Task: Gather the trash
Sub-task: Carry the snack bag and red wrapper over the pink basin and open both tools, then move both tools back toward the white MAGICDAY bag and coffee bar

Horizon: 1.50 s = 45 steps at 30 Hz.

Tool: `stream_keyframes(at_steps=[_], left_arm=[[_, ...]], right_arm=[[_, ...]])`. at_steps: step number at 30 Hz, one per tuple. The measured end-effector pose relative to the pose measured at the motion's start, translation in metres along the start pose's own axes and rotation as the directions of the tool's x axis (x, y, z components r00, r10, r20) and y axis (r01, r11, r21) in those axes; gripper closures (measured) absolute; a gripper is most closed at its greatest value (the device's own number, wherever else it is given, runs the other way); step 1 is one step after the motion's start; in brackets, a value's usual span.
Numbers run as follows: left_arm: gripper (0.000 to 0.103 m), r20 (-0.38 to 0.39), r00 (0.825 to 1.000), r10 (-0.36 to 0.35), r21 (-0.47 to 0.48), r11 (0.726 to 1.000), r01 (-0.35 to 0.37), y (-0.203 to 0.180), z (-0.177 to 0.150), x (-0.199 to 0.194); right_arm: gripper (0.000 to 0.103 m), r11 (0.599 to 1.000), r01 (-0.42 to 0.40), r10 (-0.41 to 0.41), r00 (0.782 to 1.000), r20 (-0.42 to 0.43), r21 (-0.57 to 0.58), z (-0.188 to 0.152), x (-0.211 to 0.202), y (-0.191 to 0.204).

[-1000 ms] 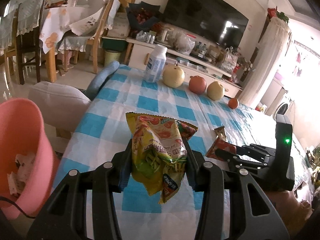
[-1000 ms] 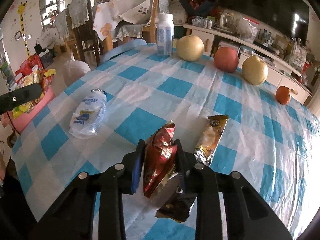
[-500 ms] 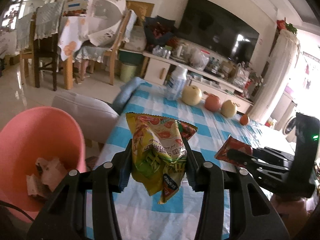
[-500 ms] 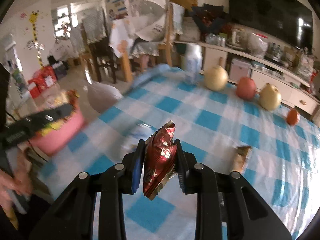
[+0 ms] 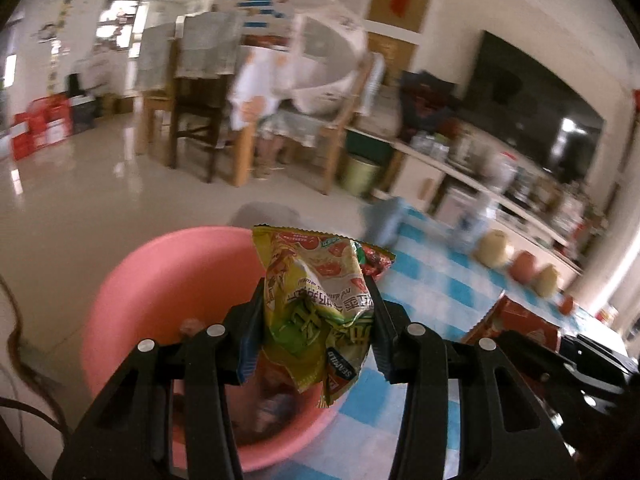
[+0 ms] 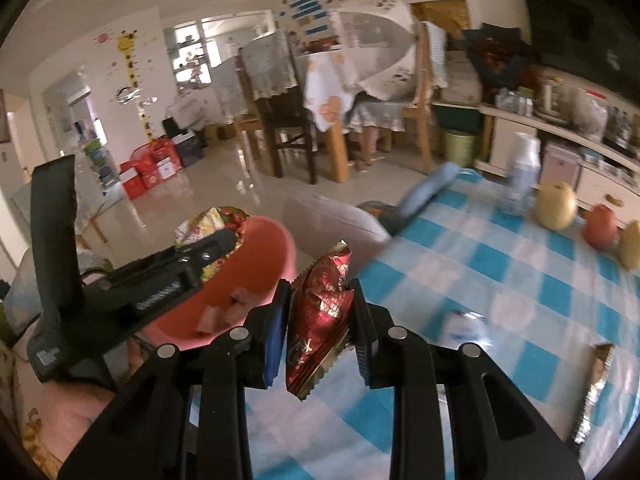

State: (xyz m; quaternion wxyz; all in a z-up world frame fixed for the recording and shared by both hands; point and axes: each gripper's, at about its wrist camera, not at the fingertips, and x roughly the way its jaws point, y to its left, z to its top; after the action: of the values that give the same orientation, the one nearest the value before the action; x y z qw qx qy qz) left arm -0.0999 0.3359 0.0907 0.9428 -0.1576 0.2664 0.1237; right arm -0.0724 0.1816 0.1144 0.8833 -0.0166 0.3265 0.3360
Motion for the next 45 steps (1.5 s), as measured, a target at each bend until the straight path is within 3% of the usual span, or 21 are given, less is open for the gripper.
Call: stream_keyframes(at_steps=[4,9,11,12,15,16,26,37,45], left_arm=[[0.056,-0.007,0.997,0.078,-0.062,0.995,-0.078,0.027,0.006,0.004],[0.056,-0.037,0.992,0.117,-0.129,0.984,-0.121,0.050,0.010,0.011],[0.049,-0.052,0.988,0.144,-0.156,0.976,-0.151,0.058,0.011,0.015],[0.039,-0.061,0.985,0.164,-0.171,0.970,-0.172,0.062,0.012,0.017],[0.027,-0.078,0.977,0.197,-0.199,0.958,-0.209,0.071,0.011,0.018],[0.026,-0.079,0.976,0.201,-0.191,0.958,-0.213,0.069,0.010,0.018],[0.015,-0.052,0.975,0.218,-0.061,0.973,-0.221,0.030,0.008,0.016],[0.013,-0.026,0.973,0.230,0.129,0.966,-0.225,-0.019,0.001,0.010],[0.012,-0.025,0.977,0.214,0.215,0.955,-0.204,-0.049,-0.006,0.007]], right_arm=[[0.073,0.999,-0.047,0.046,0.999,-0.010,-0.025,0.010,0.028,0.027],[0.073,0.995,-0.098,0.098,0.995,-0.033,-0.025,0.016,0.061,0.048],[0.070,0.995,-0.102,0.101,0.993,-0.060,-0.008,0.013,0.078,0.051],[0.065,0.995,-0.104,0.104,0.992,-0.074,0.006,0.012,0.084,0.050],[0.029,0.992,-0.095,0.103,0.991,-0.085,0.084,0.004,0.085,0.034],[0.025,0.991,-0.089,0.097,0.993,-0.072,0.100,0.000,0.080,0.028],[0.014,0.992,0.064,-0.058,0.997,-0.050,0.113,-0.021,0.031,-0.011],[0.013,0.982,0.183,-0.180,0.982,-0.058,0.040,-0.043,-0.005,-0.020],[0.013,0.976,0.215,-0.214,0.976,-0.049,0.023,-0.053,-0.028,-0.027]])
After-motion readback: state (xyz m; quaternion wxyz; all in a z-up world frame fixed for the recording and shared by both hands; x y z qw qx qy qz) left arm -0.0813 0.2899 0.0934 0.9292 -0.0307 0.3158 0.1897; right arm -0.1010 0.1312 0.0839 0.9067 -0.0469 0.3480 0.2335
